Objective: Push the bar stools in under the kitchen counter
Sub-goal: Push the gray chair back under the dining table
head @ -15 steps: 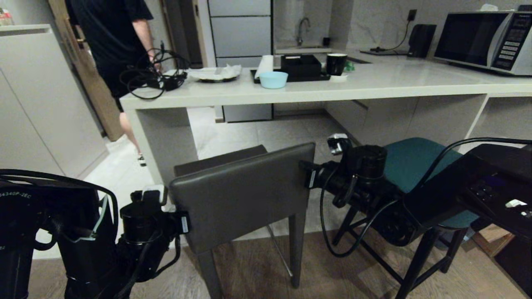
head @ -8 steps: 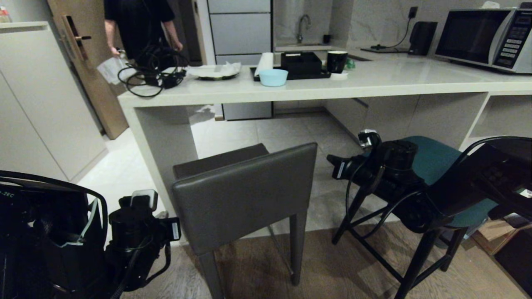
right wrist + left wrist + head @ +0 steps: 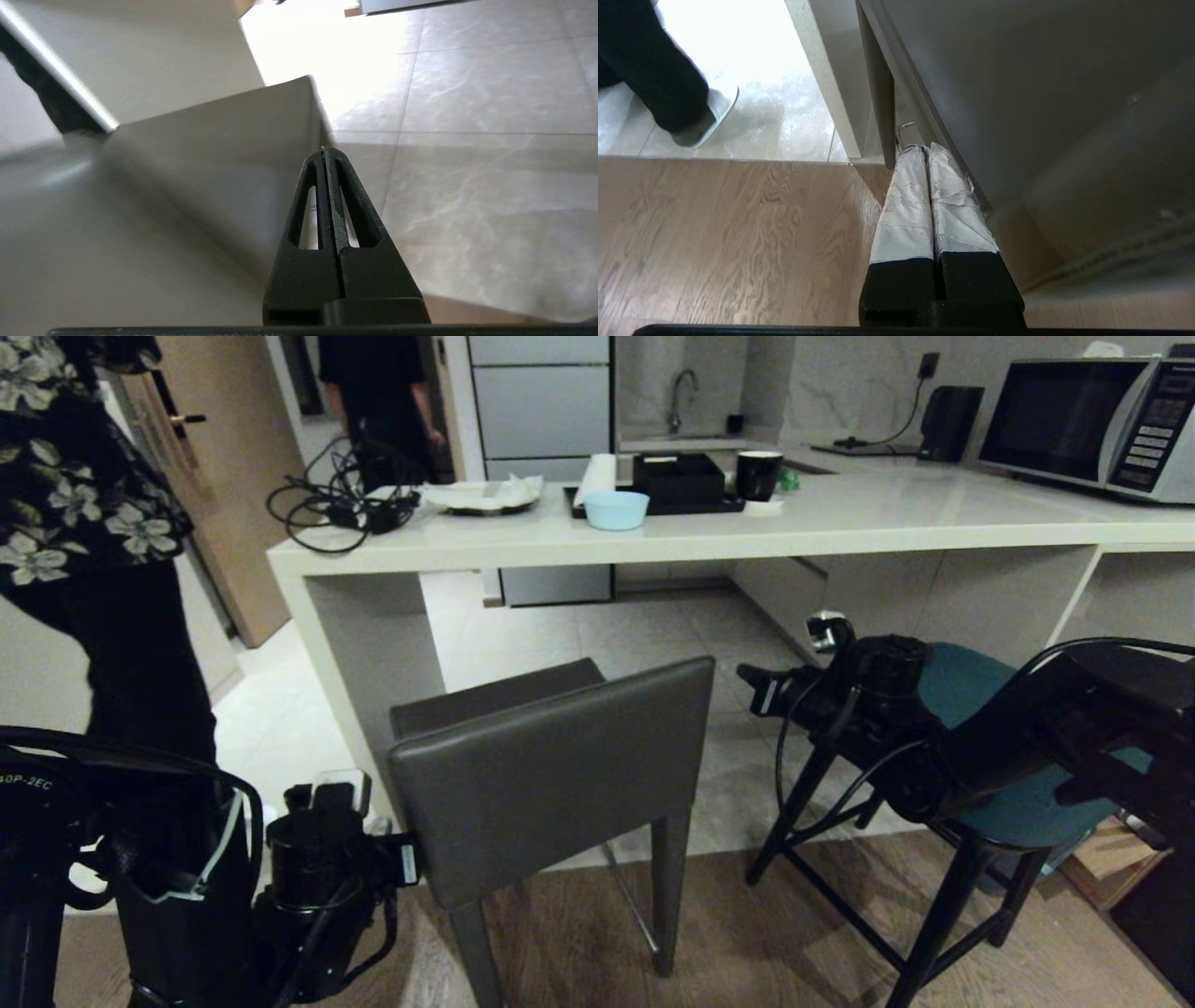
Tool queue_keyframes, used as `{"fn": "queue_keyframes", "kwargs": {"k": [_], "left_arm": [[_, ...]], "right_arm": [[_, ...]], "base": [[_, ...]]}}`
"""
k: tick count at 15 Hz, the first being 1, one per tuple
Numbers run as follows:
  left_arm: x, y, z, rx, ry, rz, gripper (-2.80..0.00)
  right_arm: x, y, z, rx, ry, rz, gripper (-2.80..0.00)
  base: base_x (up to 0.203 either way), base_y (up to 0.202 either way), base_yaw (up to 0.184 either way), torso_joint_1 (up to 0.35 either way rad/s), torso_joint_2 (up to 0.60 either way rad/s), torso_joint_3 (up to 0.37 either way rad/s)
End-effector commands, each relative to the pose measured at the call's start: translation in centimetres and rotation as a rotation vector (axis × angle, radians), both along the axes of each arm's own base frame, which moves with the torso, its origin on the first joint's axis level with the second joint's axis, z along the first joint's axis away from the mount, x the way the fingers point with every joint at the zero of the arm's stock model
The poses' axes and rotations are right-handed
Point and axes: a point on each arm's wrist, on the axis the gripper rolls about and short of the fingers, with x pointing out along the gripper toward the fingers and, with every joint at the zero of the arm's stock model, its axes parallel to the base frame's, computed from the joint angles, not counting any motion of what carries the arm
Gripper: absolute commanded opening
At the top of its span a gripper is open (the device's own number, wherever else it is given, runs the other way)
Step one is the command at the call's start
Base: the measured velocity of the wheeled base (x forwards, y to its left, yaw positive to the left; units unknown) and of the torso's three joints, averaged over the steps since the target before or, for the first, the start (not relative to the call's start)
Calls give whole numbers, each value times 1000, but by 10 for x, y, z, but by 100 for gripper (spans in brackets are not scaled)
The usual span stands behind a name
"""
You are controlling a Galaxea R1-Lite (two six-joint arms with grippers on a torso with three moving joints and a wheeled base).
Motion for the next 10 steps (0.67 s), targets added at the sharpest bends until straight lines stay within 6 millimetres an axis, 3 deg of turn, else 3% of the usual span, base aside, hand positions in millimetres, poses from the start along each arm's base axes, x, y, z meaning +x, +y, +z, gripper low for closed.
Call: {"fn": "queue_keyframes", "kwargs": {"k": [1,6,9,10], "left_arm": [[-2,-1,-3,-10,2,21,-280],[-10,3,-3,-20,18,43,-280],[-16,4,-8,-44,41,58,-280],[-17,1,-8,-47,41,52,-280]], "right_arm": [[33,2,-15,2,-9,1,-280],[97,10,-12,5,-37,39,-280],[101,28,-57,-9,52,98,-280],[99,37,-57,-10,51,101,-280]], "base": [[0,0,0,0,0,0],[0,0,0,0,0,0],[0,0,0,0,0,0],[0,0,0,0,0,0]]}}
